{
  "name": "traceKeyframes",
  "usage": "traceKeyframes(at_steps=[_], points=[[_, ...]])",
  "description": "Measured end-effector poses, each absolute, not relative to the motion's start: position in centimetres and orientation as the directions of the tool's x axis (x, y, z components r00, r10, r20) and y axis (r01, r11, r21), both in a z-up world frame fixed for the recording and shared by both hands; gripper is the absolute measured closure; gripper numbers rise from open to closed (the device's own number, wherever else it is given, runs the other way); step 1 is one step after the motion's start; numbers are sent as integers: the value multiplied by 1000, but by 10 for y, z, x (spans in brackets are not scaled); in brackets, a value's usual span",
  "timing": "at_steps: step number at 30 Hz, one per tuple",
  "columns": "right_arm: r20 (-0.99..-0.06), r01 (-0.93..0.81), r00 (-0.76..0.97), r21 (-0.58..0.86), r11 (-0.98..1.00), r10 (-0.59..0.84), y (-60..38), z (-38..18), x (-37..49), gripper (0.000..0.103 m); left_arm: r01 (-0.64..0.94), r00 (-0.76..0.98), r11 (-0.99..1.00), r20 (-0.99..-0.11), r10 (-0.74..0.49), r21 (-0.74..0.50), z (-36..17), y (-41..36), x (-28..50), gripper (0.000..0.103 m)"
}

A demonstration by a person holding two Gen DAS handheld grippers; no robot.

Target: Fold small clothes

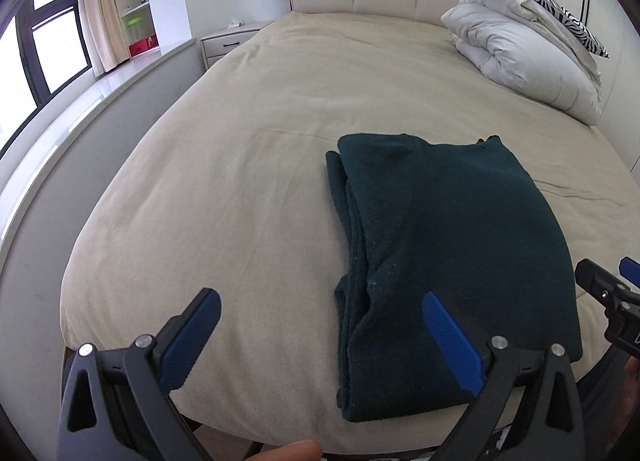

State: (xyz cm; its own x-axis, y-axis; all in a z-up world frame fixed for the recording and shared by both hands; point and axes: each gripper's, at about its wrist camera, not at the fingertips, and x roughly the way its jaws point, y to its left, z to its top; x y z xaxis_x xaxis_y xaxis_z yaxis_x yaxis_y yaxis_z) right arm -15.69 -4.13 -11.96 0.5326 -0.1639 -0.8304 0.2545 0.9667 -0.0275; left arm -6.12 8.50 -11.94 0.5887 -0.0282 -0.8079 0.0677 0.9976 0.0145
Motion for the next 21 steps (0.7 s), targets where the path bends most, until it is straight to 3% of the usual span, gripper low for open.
traceKeyframes(at_steps=[21], points=[[-829,253,542,0,967,-142,-33,-115,-159,0,56,585,998,-811,-15,22,-121,86,-61,0]])
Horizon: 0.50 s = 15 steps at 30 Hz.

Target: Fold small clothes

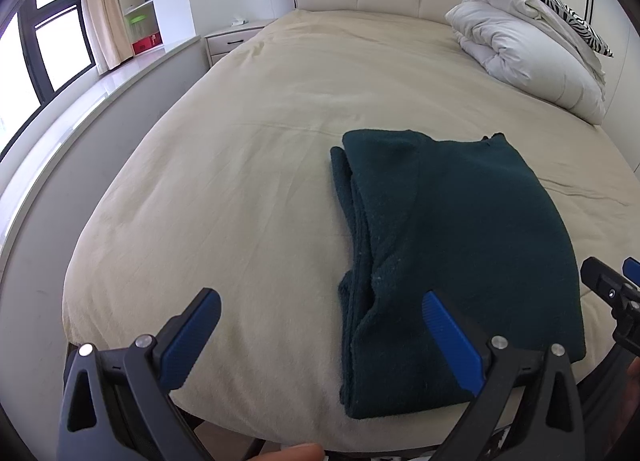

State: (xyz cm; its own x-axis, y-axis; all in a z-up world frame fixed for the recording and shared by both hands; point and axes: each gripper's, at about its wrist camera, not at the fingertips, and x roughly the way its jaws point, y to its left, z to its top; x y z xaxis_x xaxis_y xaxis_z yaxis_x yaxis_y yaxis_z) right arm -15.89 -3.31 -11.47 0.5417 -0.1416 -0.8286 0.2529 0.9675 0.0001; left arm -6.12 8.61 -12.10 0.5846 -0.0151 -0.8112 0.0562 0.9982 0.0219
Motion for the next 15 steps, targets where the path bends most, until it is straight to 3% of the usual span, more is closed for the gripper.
traceKeyframes(at_steps=[15], points=[[-829,252,542,4,968,-137,-31,-115,-158,0,54,580,998,-815,-11,24,-121,87,-64,0]])
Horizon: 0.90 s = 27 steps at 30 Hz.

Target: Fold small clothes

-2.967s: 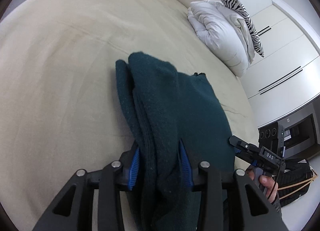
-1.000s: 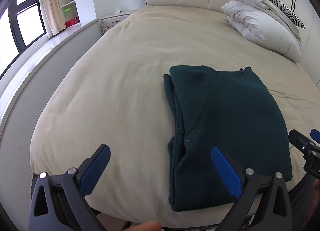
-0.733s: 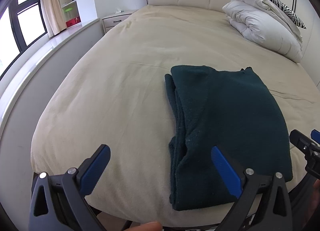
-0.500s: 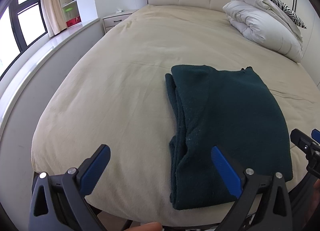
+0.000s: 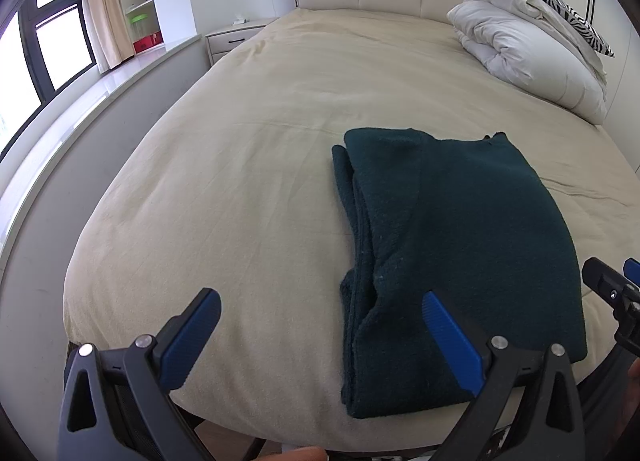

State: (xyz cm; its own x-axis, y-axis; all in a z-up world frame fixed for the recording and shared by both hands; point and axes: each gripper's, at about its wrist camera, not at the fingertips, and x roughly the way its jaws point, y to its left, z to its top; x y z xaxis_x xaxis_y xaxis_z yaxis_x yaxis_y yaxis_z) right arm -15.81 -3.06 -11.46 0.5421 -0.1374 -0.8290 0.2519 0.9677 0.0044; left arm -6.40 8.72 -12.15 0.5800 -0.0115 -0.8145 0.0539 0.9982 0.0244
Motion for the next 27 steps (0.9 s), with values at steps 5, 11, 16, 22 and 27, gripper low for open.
traceKeyframes(at_steps=[5,11,16,22,27], points=[[-829,251,542,4,968,-137,-30,-115,-158,0,52,580,998,-815,-10,25,-121,89,-67,0],[-829,252,542,5,968,-137,-30,-115,-158,0,53,580,998,-815,-11,24,-121,89,-66,0],[-829,251,542,4,968,-137,-31,-115,-158,0,51,580,998,-814,-10,25,-121,89,-66,0],[-829,252,542,5,968,-137,-30,-115,-158,0,52,580,998,-815,-10,25,-121,90,-65,0],[-829,252,542,5,968,-137,-30,-115,-158,0,49,579,998,-815,-9,25,-121,89,-65,0]])
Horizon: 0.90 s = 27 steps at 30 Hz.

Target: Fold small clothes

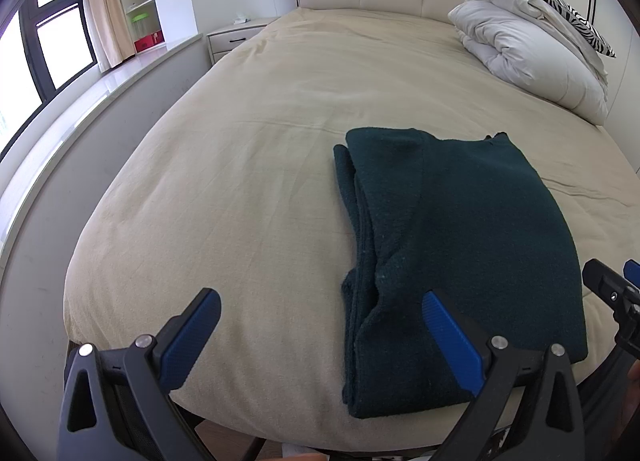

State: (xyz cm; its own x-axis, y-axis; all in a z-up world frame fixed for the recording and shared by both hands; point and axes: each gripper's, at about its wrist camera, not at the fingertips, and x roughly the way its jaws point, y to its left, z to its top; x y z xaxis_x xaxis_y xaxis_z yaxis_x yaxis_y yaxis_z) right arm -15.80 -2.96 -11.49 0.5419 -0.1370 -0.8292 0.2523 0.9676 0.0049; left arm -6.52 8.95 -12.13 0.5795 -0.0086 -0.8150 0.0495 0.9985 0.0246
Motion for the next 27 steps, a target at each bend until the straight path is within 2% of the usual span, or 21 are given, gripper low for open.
traceKeyframes(at_steps=[27], points=[[-829,251,542,8,968,-134,-27,-115,-158,0,50,577,998,-817,-8,25,-121,90,-66,0]])
